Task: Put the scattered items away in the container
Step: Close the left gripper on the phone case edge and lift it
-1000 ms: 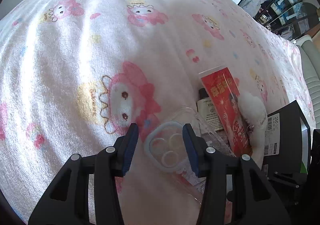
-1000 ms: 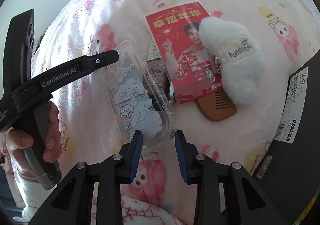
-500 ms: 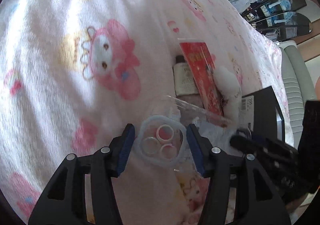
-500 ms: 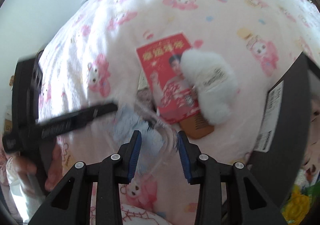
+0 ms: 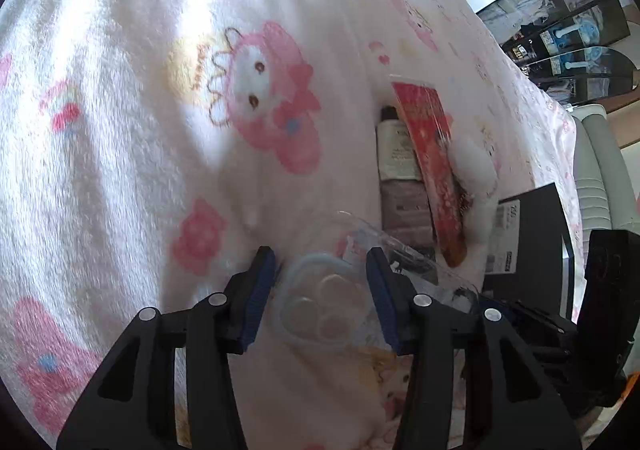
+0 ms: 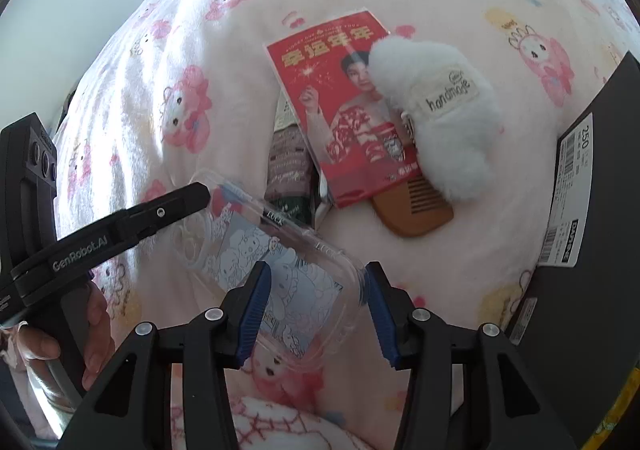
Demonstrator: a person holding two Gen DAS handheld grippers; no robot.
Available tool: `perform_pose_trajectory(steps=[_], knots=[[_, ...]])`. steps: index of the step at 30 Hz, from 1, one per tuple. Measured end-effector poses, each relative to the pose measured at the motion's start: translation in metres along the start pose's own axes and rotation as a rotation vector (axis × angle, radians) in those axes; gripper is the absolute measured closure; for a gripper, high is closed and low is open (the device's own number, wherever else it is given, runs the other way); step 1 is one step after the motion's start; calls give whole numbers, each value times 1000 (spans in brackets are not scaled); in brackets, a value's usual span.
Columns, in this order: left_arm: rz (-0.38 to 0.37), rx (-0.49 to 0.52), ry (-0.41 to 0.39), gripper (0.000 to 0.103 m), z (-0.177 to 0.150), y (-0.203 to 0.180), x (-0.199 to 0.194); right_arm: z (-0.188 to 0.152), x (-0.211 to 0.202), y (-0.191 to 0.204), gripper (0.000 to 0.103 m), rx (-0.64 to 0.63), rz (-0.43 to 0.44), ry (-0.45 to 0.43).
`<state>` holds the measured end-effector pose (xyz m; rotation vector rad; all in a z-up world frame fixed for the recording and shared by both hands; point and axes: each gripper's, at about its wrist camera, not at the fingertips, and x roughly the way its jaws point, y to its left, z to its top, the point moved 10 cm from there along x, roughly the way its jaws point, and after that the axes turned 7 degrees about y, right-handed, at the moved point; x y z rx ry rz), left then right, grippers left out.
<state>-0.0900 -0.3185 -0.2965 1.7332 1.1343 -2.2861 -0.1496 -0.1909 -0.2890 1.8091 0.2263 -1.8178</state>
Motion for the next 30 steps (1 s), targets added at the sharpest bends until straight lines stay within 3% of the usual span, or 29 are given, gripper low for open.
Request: perform_pose_trajectory(steps=[6,11,20,26,30], knots=[[-98,-23,34,55,-37,-5,-12,15,-23,1,54,-56,-44,-87],[-77,-74,10,55,-29,9,-11,25,-36,-7,54,-64,-124,-116],[-14,-25,22,55,-27,2,4,7,9,1,54,-69,-57,14],[-2,-73,-2,54,-29,7,-6,16,4,8,54,-66,-13,2],[22,-61,-61,53,-34,-4,-42,17,-21,19,54,-92,20,-40]])
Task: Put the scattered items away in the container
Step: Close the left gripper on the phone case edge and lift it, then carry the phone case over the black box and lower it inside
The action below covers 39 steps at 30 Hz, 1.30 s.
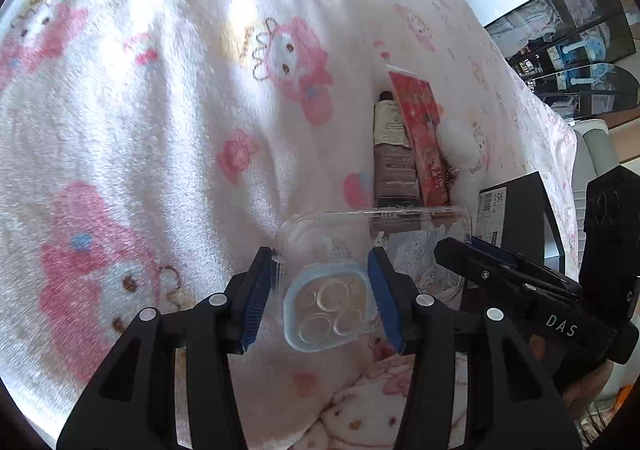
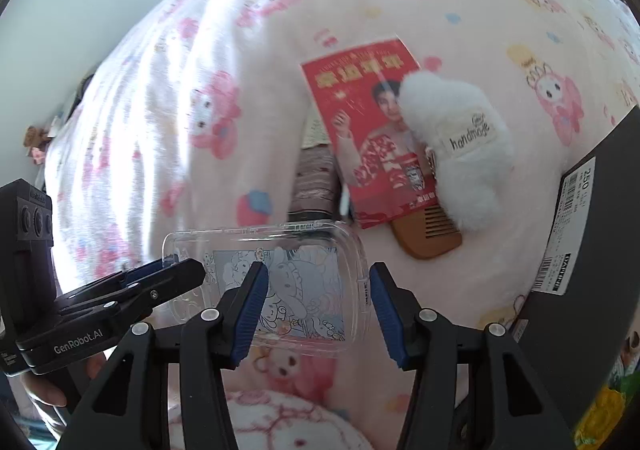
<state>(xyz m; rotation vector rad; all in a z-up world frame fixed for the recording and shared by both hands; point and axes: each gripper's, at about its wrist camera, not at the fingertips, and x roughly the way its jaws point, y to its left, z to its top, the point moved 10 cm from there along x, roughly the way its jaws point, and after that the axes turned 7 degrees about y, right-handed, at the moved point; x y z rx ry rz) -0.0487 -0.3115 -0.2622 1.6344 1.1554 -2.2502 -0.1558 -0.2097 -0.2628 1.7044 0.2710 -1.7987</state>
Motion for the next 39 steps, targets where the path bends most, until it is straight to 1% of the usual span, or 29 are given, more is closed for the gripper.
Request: perform_pose_trajectory(steps=[5,7,10,12,14,16,18,21,23,25,28,33,36,39], knots=[[36,39,-52,54,-14,-24,-53,-15,-46,18,54,-12,68,-66],[38,72,-76,54,-21,-40,-73,-22,-65,27,54,-36,63,-98],[23,106,-104,54,-33,-67,-94,-36,-102,28,54,-58,65,-165],[27,141,-118,54,-43,-86,-101,-48,-124,23,54,-60,67,-197],[32,187,-118,54,-51,-109,-102,-61,-144,14,54,-64,43,-219],[36,237,-116,53,-58,-136,-95,-71,-160,1,54,-60,5,-247],[22,274,-99,53,-65,-163,-88,-81,-178,-19,54,-39,-18,-279],[32,347,-76,52,-75,-205,-69,-94,-190,-57,54,35,-17,-296],[34,398,-47,52,-79,-233,-51,-103,-199,-86,54,68,-44,-306],[26,438,-29,52,-81,-259,-37,-111,-208,-116,54,122,-46,-310],[2,483,2,52,-85,-293,-16,-117,-221,-156,54,188,-37,-340],[-41,519,70,52,-96,-330,22,-130,-234,-207,54,281,-38,-374],[-58,537,89,52,-101,-346,42,-140,-233,-230,54,309,-56,-362],[-68,559,93,52,-101,-359,58,-143,-229,-249,54,328,-80,-358]])
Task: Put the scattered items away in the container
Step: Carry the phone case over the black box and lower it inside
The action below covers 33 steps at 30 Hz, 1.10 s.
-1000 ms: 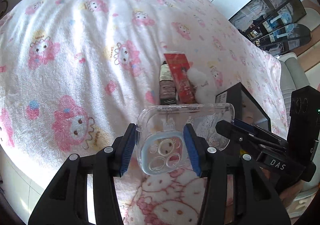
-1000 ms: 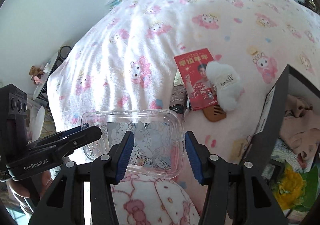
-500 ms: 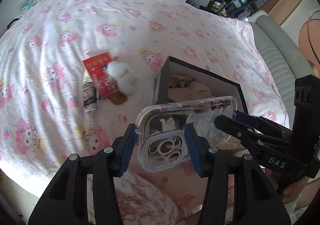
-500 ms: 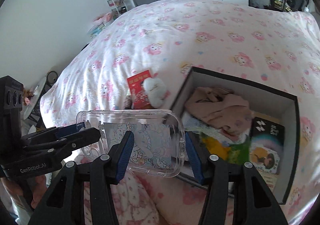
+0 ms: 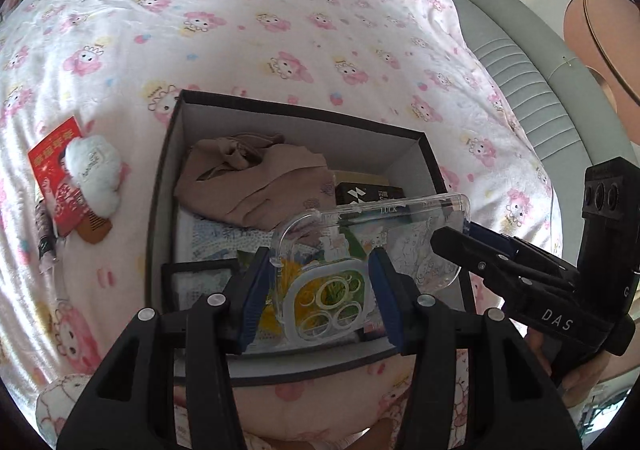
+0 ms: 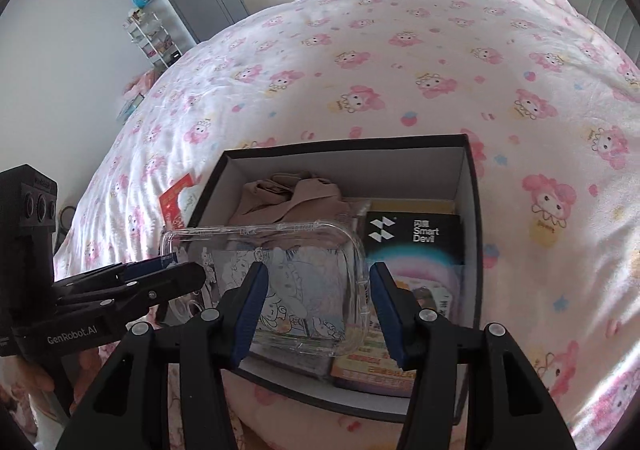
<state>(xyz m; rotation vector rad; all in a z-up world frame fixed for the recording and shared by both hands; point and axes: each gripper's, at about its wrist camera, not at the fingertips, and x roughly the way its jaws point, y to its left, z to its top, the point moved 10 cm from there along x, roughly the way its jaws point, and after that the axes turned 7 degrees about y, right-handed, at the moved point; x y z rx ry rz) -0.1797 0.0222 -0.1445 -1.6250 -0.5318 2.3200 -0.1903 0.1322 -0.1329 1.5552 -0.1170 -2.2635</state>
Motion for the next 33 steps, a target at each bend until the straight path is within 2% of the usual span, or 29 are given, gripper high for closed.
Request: perform_pose_trajectory(steps=[4,8,11,15,20,24,27,28,30,33], knots=[[-31,4,2,52,18,-3,23,4,16,-23,54,46,-4,16],[-63,-10,41,53,36,-2,48,16,29,-42,54,69,-37,30],[-57,5,82,51,41,-2,69,27,37,-51,54,49,-95,20],[-37,-7,128,47,45,7,92,27,60,-60,54,65,-134,56],[-55,0,139,47,55,6,102,30,67,-68,53,80,-140,53],[-19,23,159,41,57,7,111,41,72,-71,53,80,-172,60],[-49,8,163,42,55,12,110,42,75,-69,53,68,-187,80],[-57,6,154,43,54,14,108,41,74,-69,53,66,-181,78],[-52,-1,129,52,52,19,101,39,65,-70,53,70,-163,48],[-28,-7,108,56,48,26,94,40,49,-73,53,76,-143,-54]])
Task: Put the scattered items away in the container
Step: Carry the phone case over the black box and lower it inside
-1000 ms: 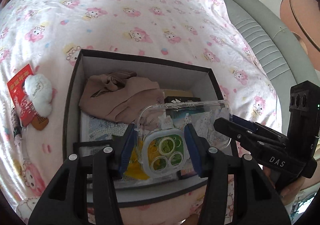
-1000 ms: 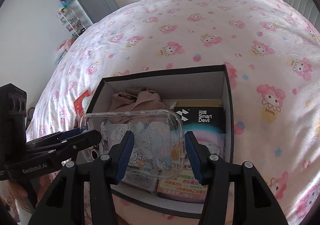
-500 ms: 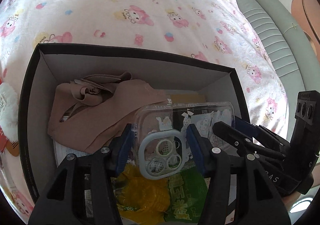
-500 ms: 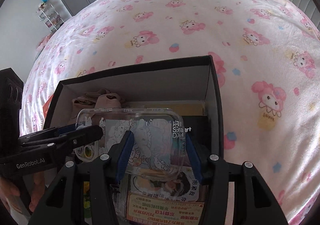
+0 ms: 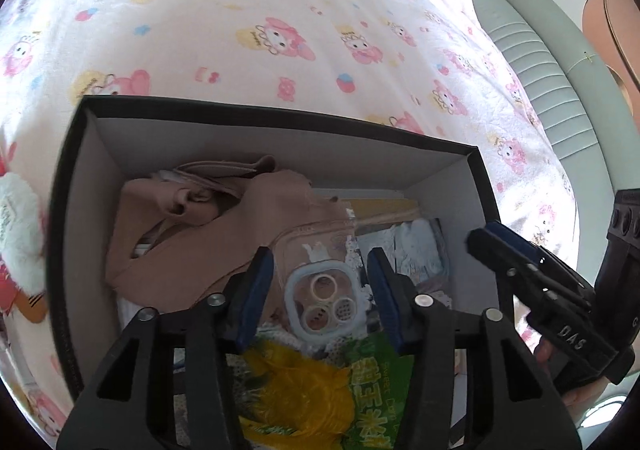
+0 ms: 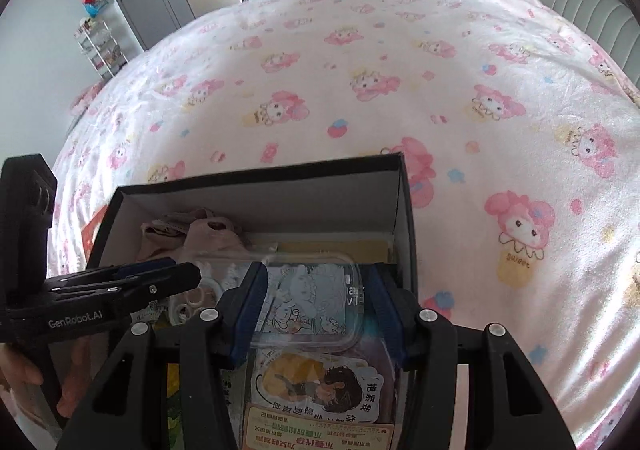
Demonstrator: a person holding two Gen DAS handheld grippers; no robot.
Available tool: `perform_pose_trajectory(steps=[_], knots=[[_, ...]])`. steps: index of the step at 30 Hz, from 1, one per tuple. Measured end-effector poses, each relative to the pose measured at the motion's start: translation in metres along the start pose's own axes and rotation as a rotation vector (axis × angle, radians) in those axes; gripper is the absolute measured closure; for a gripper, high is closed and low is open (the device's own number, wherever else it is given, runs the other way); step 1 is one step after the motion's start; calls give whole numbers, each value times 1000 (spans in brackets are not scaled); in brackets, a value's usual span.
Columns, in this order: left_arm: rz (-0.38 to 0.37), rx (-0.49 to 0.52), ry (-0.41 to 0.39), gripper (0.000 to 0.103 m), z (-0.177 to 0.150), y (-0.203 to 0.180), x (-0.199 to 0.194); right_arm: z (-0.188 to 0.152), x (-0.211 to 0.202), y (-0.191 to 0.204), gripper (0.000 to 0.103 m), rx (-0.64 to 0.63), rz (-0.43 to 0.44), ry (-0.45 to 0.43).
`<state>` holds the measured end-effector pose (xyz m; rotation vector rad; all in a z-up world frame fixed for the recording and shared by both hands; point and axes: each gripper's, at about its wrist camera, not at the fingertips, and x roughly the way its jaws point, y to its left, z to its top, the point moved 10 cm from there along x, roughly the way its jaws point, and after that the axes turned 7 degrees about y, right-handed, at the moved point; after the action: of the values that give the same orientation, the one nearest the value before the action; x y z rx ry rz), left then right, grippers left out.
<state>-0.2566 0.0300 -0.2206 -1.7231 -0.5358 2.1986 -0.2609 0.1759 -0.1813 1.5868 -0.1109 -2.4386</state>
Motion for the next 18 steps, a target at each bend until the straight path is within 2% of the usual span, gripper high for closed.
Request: perform_pose_trajectory(steps=[5,8,12,15,18], knots=[[24,-30,48,58,-11,9,8,-10,4,5,53,32,77,32],[0,-45,85,62,-12,4,22,-16,9,11,53,13,64,66],[-38,-33,112,60,0,-17,32,-26,13,14,53,1,33,76],[-9,3,68,61,6,-22,22,-28,12,14,53,-1,34,79],[-6,-21,98,61,0,-13,26,-29,10,17,53,-5,52,82]])
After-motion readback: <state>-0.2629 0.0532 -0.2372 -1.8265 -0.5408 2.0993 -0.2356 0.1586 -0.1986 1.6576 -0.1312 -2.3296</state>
